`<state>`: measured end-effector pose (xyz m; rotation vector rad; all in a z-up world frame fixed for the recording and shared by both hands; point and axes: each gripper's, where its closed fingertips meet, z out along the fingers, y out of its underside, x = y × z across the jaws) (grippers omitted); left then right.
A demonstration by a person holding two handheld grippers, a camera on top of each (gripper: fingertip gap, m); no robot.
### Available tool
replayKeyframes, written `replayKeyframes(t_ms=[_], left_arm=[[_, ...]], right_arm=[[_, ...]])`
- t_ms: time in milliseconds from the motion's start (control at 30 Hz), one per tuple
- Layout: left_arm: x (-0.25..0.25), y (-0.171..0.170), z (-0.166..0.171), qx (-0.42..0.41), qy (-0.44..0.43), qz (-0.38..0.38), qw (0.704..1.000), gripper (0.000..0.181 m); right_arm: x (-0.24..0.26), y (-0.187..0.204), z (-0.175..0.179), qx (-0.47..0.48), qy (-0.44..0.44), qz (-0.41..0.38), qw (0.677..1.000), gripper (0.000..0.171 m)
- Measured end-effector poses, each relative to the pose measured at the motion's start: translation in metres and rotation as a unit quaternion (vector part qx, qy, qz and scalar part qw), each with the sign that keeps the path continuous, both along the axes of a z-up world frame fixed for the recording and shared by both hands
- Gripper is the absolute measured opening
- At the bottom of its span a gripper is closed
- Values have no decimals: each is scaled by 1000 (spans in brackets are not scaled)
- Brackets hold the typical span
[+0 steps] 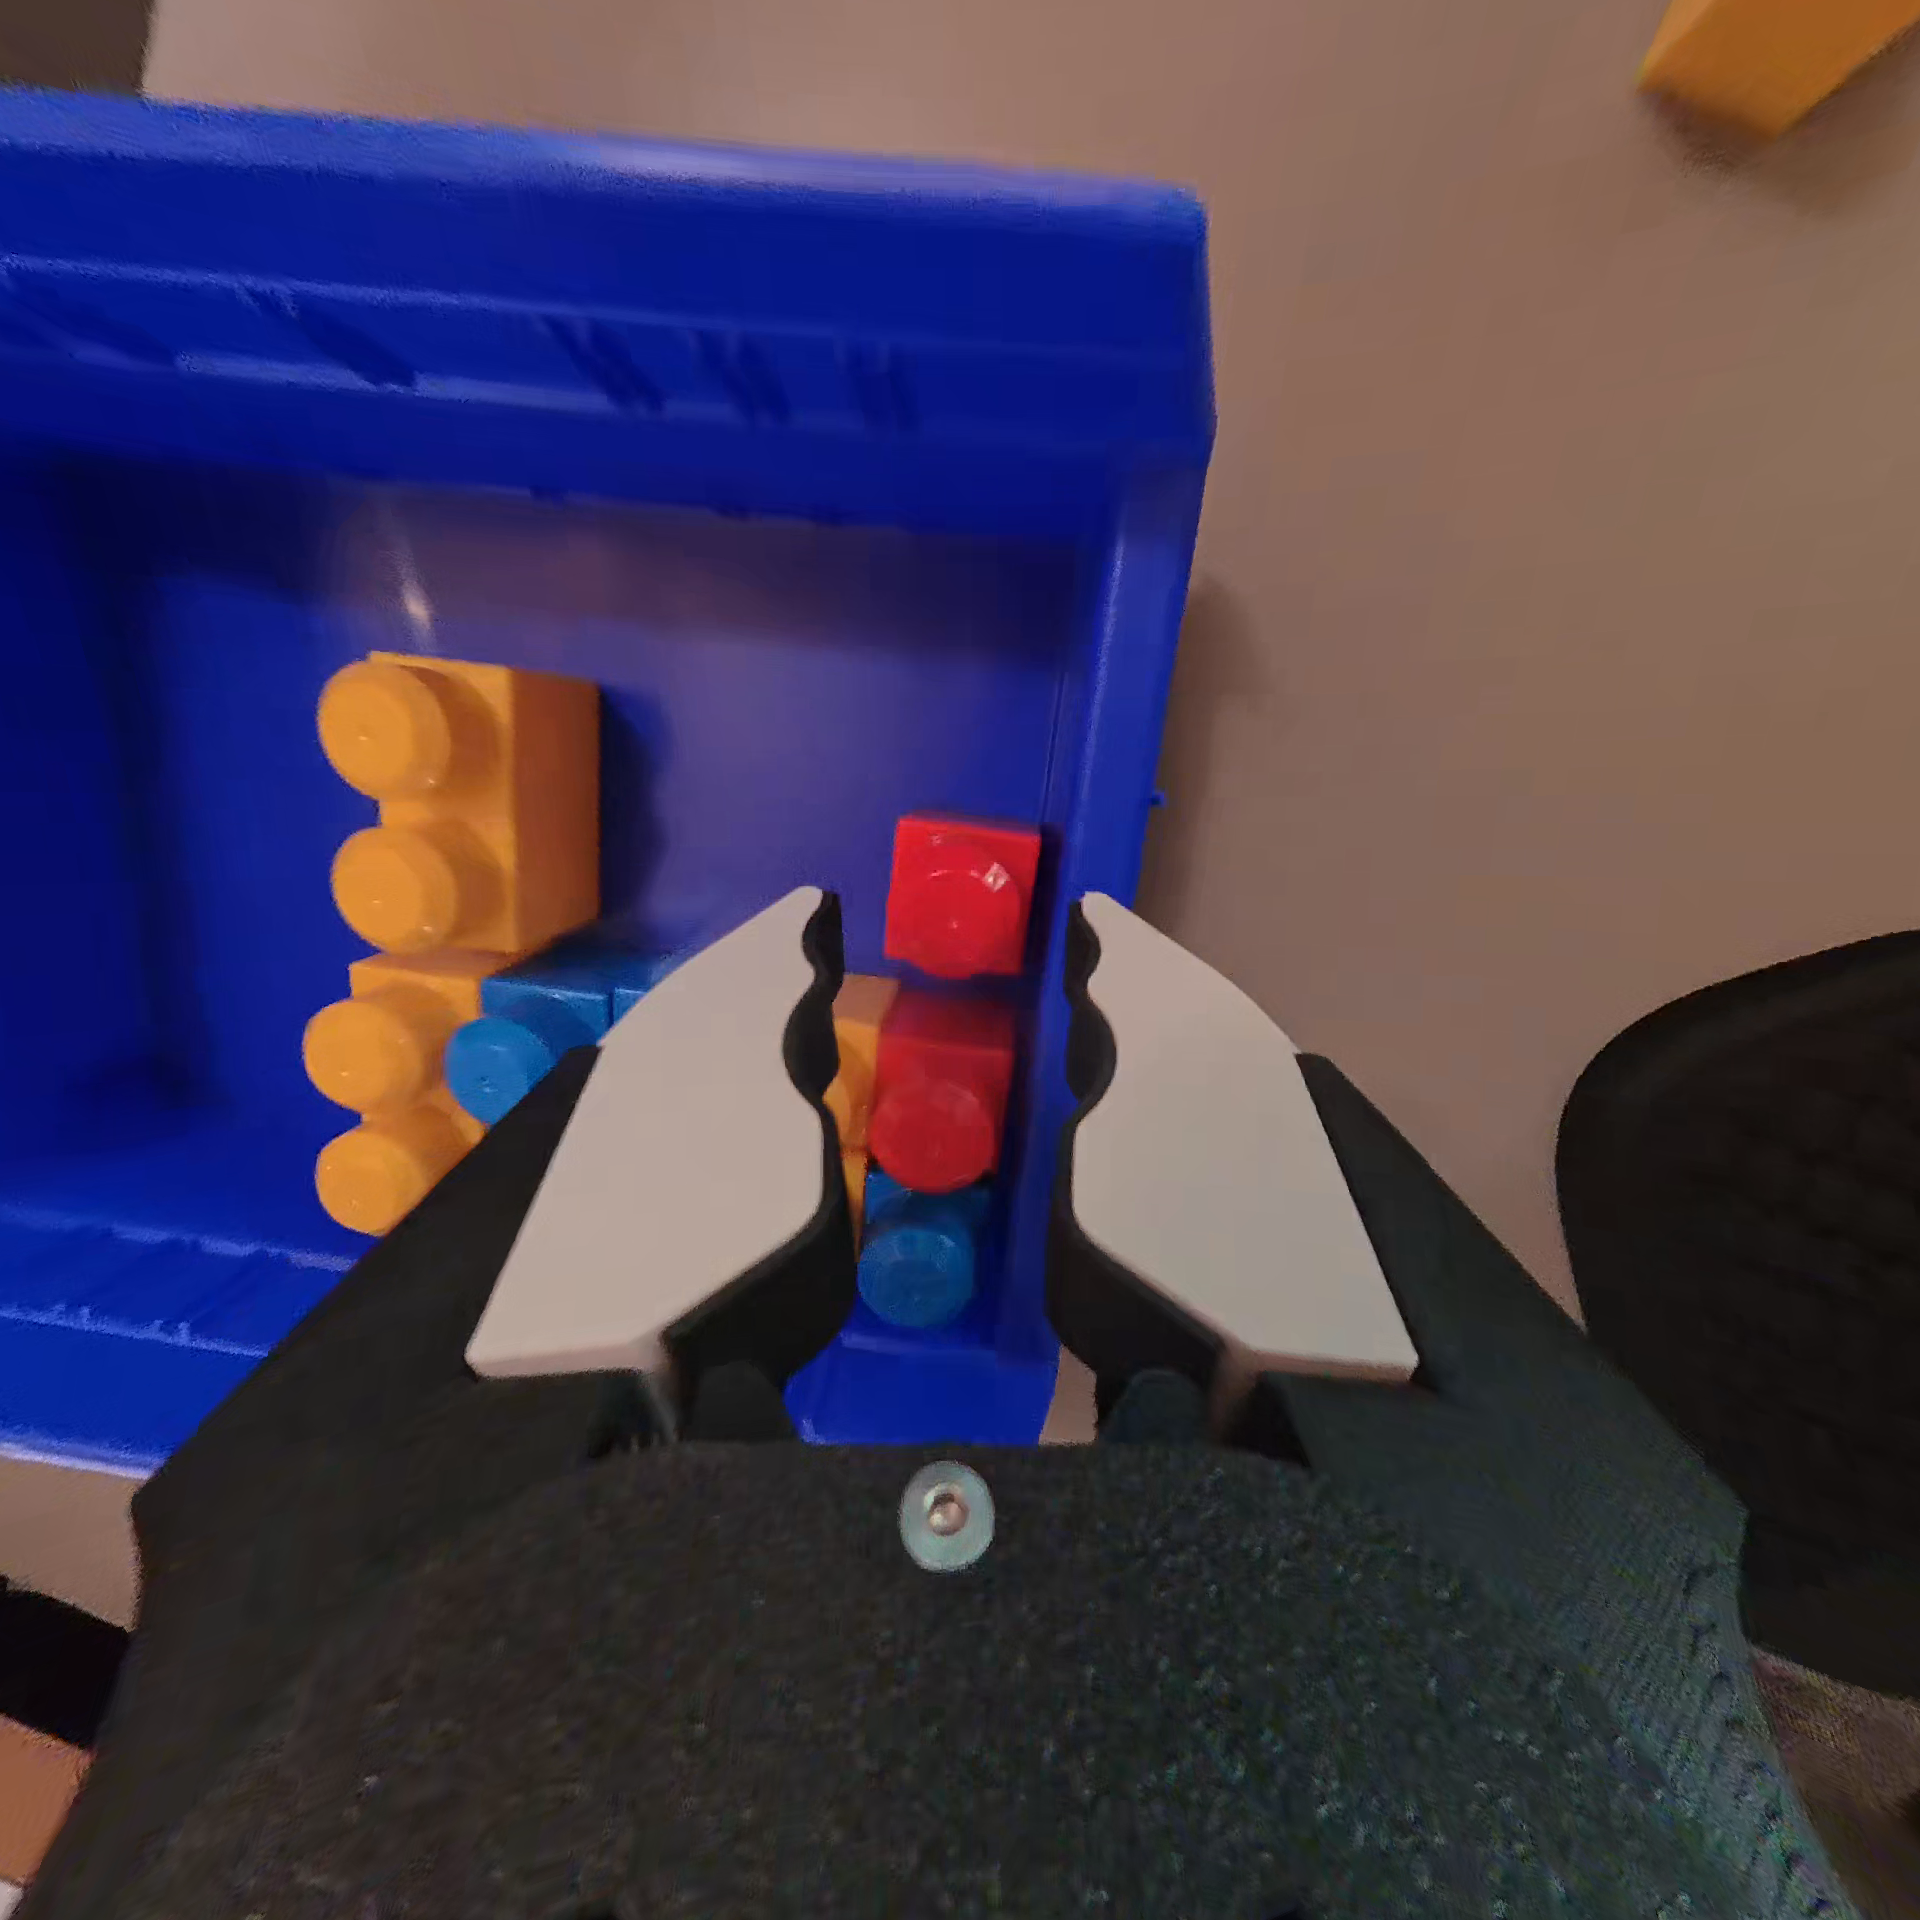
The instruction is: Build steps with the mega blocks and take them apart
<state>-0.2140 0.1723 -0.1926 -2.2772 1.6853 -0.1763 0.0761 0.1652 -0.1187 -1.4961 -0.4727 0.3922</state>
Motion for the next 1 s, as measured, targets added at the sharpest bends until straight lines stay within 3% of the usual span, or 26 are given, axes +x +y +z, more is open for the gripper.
replayKeyframes(t_ms=[200,333,467,633,800,1000], left_arm=[[-8,9,-26,1,50,-2,999,37],[-1,11,-24,10,55,-17,998,29],[10,16,1,52,32,-20,998,29],[32,24,65,143,-17,-18,989,29],[81,-2,98,149,-76,-56,984,29],[130,-46,61,86,-55,-129,986,29]], right_arm=[[0,0,-1,-1,-2,0,1000,0],[0,0,-1,-1,-2,-1,1000,0],[2,1,1,0,1,-3,1000,0],[1,1,-1,-1,-1,-3,1000,0],[1,1,-2,-1,-4,-4,1000,0],[2,1,-1,-1,-4,-4,1000,0]])
